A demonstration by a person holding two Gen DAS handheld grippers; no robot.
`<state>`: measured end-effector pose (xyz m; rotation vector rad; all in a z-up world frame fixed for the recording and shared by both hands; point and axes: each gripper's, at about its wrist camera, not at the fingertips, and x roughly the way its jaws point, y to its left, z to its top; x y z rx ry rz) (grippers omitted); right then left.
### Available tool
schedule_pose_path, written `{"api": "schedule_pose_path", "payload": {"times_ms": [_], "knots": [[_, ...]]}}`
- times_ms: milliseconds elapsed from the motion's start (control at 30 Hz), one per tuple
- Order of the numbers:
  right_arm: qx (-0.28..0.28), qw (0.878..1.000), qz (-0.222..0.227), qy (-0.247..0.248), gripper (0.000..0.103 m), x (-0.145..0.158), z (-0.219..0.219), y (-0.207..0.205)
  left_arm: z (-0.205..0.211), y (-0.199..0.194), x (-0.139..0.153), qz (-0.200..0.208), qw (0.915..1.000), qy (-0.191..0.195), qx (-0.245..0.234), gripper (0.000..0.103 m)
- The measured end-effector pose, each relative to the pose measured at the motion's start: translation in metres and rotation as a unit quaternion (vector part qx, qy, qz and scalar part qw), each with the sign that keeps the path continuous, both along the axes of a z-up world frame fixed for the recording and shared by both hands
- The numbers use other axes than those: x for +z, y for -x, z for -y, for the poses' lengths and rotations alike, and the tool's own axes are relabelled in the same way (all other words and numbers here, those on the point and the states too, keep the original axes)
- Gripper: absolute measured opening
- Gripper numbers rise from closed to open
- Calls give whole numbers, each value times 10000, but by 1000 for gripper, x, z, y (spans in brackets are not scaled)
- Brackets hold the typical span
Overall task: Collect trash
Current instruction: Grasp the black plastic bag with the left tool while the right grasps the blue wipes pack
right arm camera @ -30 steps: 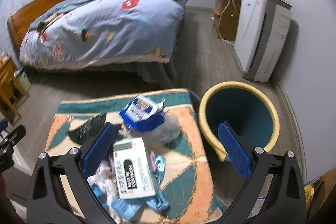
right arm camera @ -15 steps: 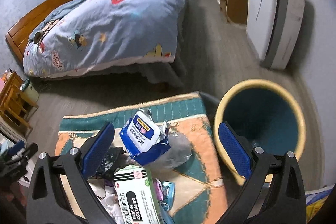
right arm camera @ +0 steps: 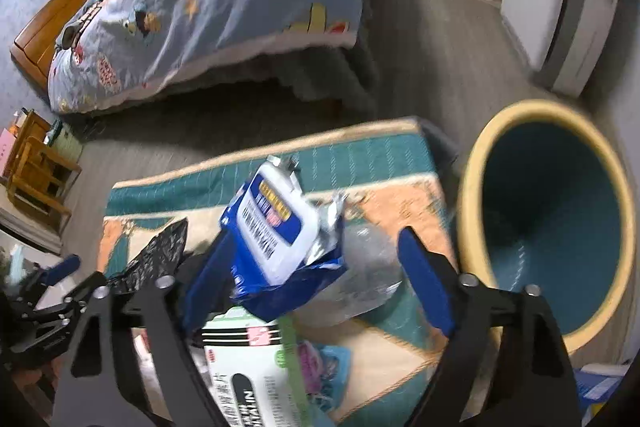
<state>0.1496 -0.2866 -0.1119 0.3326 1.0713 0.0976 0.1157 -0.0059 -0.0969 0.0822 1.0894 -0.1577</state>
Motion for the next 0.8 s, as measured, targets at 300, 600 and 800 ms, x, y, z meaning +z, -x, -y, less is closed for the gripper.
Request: {"api": "schedule_pose_path", "payload": {"times_ms": [300, 600, 800], "knots": [[231, 9977, -533, -351, 44, -23, -18, -8, -2, -14, -38, -841, 9940, 663, 211, 63], [298, 9968, -548, -509, 26, -23, -14, -5, 7, -12, -41, -914, 9934, 695, -24, 7], [476, 9984, -132, -264, 23, 1, -19, 0, 9, -6, -20, -522, 9969, 564, -185, 5]]}}
